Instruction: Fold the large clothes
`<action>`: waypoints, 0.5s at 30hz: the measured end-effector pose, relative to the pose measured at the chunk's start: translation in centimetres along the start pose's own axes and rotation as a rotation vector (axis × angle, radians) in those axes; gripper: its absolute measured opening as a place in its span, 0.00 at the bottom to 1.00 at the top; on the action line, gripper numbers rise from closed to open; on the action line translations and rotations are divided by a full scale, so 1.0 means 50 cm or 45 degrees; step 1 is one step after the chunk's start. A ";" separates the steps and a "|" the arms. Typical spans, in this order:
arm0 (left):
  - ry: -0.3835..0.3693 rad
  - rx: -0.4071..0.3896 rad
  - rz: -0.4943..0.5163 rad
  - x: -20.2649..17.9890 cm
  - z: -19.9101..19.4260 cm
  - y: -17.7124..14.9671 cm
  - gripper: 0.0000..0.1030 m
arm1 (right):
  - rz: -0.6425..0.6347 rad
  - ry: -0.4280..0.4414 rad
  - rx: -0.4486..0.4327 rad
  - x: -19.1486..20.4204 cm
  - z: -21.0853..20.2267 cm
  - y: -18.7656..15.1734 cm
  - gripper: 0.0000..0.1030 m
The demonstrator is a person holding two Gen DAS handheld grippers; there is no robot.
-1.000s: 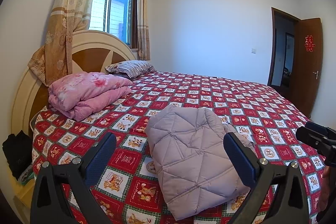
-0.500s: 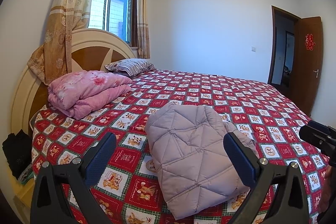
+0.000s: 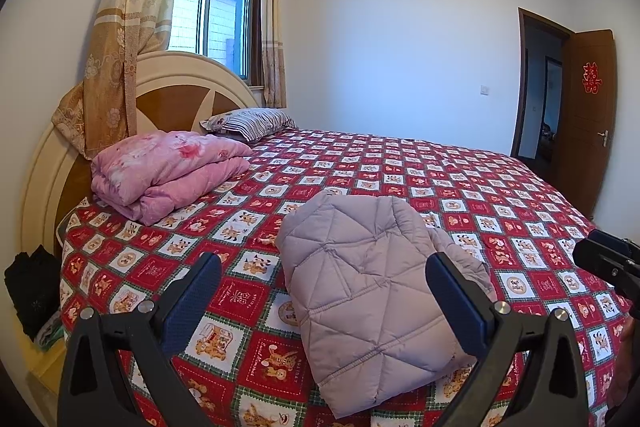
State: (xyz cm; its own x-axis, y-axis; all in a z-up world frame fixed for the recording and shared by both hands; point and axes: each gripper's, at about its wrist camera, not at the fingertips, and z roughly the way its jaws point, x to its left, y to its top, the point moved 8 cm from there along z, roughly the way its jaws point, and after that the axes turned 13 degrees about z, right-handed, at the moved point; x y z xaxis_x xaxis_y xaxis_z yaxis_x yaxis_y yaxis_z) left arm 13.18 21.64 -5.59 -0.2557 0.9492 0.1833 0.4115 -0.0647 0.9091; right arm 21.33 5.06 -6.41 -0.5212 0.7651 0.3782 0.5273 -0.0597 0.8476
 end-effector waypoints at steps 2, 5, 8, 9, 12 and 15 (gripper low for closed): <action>0.001 0.002 -0.003 -0.001 0.001 -0.001 0.99 | 0.006 -0.003 0.001 0.002 0.001 -0.002 0.94; 0.003 0.001 -0.009 0.001 0.001 -0.002 0.99 | 0.013 -0.006 0.000 0.001 0.001 -0.001 0.94; 0.004 -0.005 -0.026 0.002 0.002 0.001 0.99 | 0.014 -0.004 -0.007 -0.003 0.002 0.002 0.94; 0.003 -0.006 -0.032 0.003 0.001 0.002 0.99 | 0.015 -0.003 -0.013 -0.001 -0.001 0.003 0.94; -0.019 -0.012 -0.024 -0.003 0.000 0.005 0.99 | 0.016 0.000 -0.027 -0.001 -0.006 0.007 0.94; -0.023 -0.021 -0.011 -0.009 -0.003 0.007 0.99 | 0.018 0.004 -0.038 -0.002 -0.008 0.015 0.96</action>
State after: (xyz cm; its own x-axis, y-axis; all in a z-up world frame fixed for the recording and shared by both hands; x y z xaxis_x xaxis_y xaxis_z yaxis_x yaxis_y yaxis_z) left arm 13.34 21.15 -5.28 -0.2432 0.9553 0.1684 0.3947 -0.0611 0.9168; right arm 21.49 4.71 -5.66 -0.5159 0.7620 0.3914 0.5143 -0.0899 0.8529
